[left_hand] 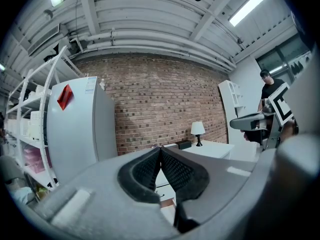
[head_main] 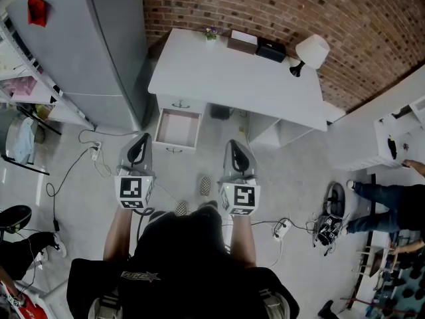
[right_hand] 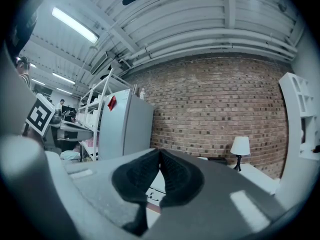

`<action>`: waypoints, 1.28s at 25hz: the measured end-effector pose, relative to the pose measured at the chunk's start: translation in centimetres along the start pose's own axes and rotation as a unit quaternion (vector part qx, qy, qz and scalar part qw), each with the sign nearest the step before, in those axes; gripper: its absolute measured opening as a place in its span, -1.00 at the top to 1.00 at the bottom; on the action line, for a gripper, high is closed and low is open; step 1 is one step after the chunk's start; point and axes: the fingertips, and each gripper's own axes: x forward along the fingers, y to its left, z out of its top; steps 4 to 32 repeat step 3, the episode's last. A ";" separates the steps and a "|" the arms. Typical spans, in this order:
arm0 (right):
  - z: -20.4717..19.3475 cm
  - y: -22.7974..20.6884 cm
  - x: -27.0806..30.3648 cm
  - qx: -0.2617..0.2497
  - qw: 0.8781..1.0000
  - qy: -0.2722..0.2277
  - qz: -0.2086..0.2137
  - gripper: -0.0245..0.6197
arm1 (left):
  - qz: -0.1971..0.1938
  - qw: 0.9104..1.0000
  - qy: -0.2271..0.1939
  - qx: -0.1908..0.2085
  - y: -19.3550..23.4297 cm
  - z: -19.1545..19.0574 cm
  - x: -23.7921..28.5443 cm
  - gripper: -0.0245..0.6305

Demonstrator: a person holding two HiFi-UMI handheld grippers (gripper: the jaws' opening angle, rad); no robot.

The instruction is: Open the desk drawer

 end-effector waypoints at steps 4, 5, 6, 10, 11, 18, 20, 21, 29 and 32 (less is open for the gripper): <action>0.0 -0.2 -0.1 -0.001 1.000 -0.001 -0.001 0.91 | 0.000 1.000 -0.001 0.000 -0.1 0.2 0.1 0.89; 0.0 -0.2 -0.1 -0.001 1.000 -0.001 -0.001 0.91 | 0.000 1.000 -0.001 0.000 -0.1 0.2 0.1 0.89; 0.0 -0.2 -0.1 -0.001 1.000 -0.001 -0.001 0.91 | 0.000 1.000 -0.001 0.000 -0.1 0.2 0.1 0.89; 0.0 -0.2 -0.1 -0.001 1.000 -0.001 -0.001 0.91 | 0.000 1.000 -0.001 0.000 -0.1 0.2 0.1 0.89; 0.0 -0.2 -0.1 -0.001 1.000 -0.001 -0.001 0.91 | 0.000 1.000 -0.001 0.000 -0.1 0.2 0.1 0.89; 0.0 -0.2 -0.1 -0.001 1.000 -0.001 -0.001 0.91 | 0.000 1.000 -0.001 0.000 -0.1 0.2 0.1 0.89; 0.0 -0.2 -0.1 -0.001 1.000 -0.001 -0.001 0.91 | 0.000 1.000 -0.001 0.000 -0.1 0.2 0.1 0.89; 0.0 -0.2 -0.1 -0.001 1.000 -0.001 -0.001 0.91 | 0.000 1.000 -0.001 0.000 -0.1 0.2 0.1 0.89; 0.0 -0.2 -0.1 -0.001 1.000 -0.001 -0.001 0.91 | 0.000 1.000 -0.001 0.000 -0.1 0.2 0.1 0.89; 0.0 -0.2 -0.1 -0.001 1.000 -0.001 -0.001 0.91 | 0.000 1.000 -0.001 0.000 -0.1 0.2 0.1 0.89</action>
